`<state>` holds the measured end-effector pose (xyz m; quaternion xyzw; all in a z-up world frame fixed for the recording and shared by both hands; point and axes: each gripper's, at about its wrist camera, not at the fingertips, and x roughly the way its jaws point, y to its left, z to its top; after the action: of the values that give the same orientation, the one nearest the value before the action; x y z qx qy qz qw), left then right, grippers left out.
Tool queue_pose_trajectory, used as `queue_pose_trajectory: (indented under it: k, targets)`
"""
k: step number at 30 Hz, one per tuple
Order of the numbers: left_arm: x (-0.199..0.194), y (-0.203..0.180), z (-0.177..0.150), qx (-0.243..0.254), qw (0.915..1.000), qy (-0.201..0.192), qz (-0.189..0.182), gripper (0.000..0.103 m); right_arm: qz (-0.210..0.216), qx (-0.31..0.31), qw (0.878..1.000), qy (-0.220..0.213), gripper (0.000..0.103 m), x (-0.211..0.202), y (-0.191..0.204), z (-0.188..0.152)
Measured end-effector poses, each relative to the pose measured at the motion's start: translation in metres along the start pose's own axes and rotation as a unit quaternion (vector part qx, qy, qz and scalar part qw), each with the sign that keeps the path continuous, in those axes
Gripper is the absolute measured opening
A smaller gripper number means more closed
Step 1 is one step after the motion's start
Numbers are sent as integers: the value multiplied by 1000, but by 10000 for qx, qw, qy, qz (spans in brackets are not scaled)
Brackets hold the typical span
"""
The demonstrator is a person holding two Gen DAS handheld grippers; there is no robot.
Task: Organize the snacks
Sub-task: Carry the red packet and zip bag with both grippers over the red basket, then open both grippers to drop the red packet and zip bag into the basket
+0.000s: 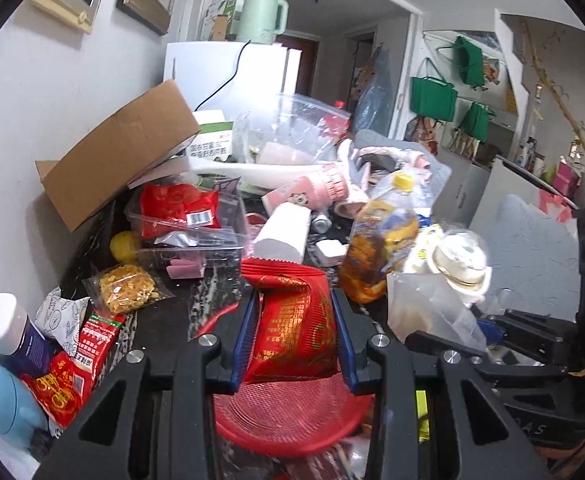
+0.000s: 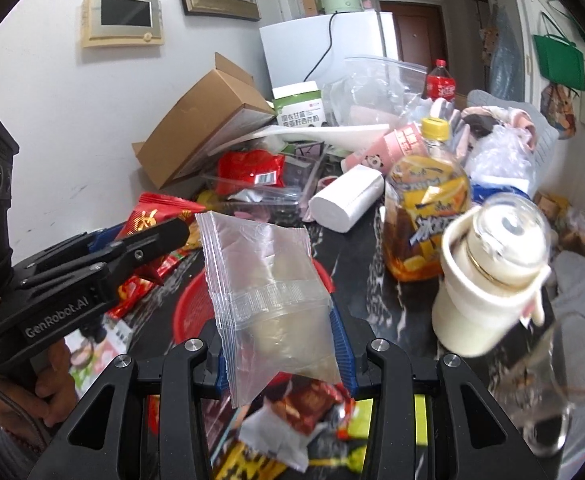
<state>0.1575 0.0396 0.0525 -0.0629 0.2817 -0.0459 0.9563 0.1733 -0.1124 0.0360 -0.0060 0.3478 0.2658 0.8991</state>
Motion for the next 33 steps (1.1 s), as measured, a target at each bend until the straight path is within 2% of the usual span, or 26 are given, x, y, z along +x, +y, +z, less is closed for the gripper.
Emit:
queue_pose_trajectory:
  k: [8, 19, 26, 33]
  targets:
    - [38, 21, -2, 17, 9990, 226, 379, 35, 175, 64, 9994, 282, 40, 48, -5, 13]
    - [77, 42, -15, -145, 9958, 790, 428, 35, -49, 9, 9979, 641, 40, 91, -8, 15]
    - [92, 40, -22, 30, 9931, 1040, 533, 35, -195, 24, 9951, 971, 40, 117, -18, 7]
    - [103, 35, -29, 173, 9900, 1239, 654, 35, -263, -54, 9936, 1099, 40, 128, -17, 6]
